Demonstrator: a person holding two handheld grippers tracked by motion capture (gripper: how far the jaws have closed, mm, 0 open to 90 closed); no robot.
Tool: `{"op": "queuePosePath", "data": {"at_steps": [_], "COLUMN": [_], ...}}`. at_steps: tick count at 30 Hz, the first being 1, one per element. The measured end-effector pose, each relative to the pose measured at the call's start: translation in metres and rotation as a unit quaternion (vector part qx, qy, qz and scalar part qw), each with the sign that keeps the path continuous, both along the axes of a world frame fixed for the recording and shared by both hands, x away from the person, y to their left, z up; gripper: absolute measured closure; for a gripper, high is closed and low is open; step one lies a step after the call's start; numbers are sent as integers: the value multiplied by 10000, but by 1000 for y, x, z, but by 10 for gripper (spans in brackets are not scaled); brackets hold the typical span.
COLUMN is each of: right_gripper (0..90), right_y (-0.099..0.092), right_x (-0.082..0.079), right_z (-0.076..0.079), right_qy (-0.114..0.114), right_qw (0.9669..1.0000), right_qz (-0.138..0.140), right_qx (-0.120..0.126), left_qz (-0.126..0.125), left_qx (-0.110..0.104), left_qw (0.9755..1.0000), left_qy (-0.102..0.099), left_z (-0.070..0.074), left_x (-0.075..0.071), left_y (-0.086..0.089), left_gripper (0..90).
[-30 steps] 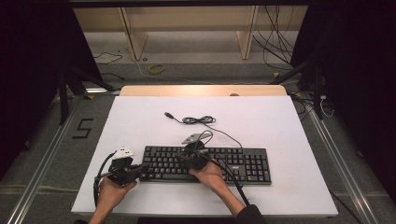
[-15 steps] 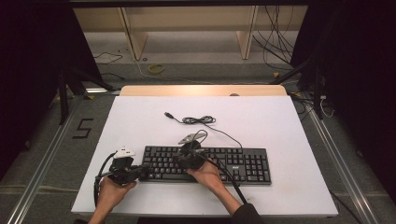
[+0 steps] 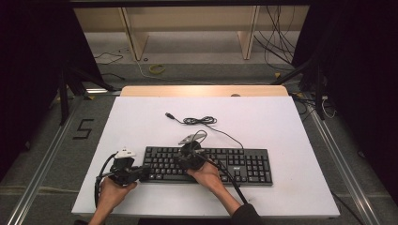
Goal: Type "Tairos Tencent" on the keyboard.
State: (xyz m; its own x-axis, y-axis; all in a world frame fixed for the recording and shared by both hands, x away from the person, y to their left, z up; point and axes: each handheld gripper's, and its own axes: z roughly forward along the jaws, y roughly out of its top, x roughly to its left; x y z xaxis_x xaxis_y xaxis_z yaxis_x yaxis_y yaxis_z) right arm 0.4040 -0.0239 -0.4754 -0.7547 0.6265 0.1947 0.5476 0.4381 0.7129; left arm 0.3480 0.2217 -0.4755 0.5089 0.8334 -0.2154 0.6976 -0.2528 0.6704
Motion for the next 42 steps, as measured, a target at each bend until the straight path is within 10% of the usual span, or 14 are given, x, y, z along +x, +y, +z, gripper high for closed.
{"op": "queuePosePath", "data": {"at_steps": [24,42], "right_gripper": [900,796], "right_y": [3,-7], "right_x": [1,-8], "right_z": [-5,10], "right_qy": [-6,-78], "right_qw": [9999,9997], "right_qz": [-12,-17], "right_qx": [-155,245], "left_qz": [-42,-93], "left_qx": [28,-402], "left_qw": [9999,9986], "left_qy": [150,-345], "left_z": [-2,11], "left_x": [3,-2], "left_y": [1,2], "left_gripper": [895,808]}}
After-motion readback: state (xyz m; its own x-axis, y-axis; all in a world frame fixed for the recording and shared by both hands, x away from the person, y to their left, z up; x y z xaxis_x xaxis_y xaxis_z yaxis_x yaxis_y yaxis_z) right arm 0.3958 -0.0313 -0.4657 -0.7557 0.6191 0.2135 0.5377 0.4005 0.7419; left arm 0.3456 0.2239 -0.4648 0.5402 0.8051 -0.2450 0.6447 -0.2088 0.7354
